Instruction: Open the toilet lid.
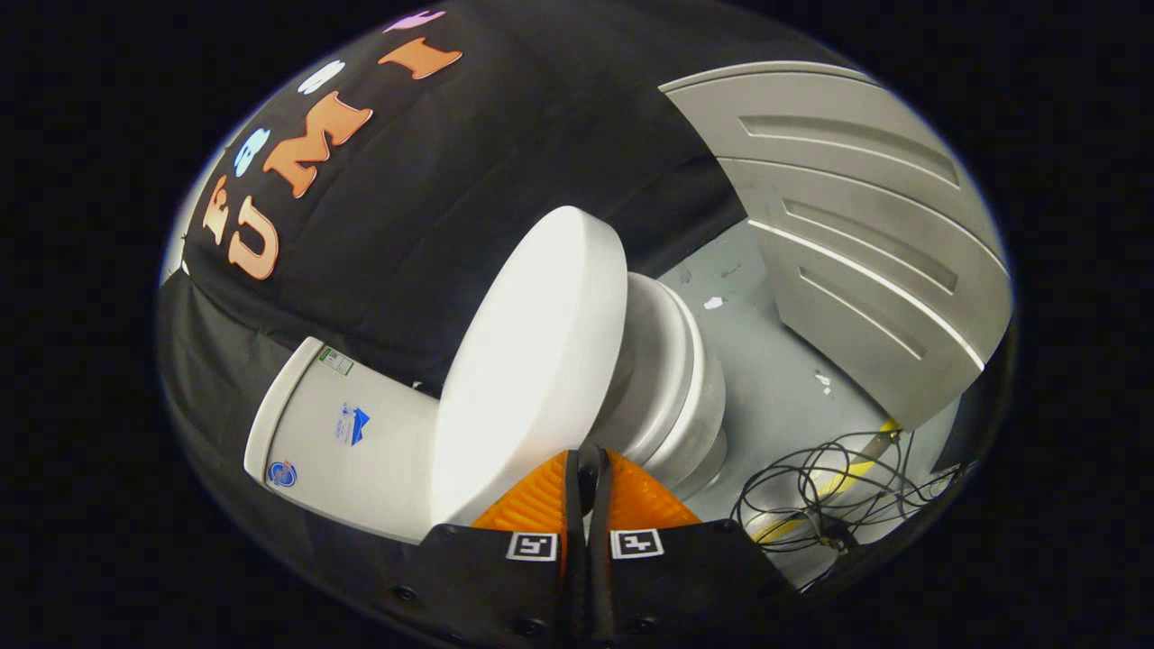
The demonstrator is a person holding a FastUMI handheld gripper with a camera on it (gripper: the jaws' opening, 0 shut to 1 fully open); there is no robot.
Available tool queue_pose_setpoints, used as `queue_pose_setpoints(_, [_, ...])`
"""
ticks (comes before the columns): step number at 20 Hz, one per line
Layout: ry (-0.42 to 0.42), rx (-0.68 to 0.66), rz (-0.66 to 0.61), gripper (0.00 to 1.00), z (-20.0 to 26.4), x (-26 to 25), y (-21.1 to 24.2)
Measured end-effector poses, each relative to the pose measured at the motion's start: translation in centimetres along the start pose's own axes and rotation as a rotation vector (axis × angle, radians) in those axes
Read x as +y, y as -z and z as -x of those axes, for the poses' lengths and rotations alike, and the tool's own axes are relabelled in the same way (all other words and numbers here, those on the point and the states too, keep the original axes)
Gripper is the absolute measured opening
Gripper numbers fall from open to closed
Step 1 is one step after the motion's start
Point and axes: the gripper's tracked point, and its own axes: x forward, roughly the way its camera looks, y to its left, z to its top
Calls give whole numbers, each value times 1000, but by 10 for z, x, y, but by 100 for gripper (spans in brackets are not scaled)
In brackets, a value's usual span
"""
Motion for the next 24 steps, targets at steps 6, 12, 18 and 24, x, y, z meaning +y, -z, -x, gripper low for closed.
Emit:
queue_pose_setpoints(6, [58,-56,115,8,14,26,-13])
queue_pose_setpoints(12, [143,-119,291,8,34,70,-26])
queue_pose_setpoints(18, [177,-165,383,8,50,107,-32])
queue_pose_setpoints(24, [211,-223,463,8,60,147,-34])
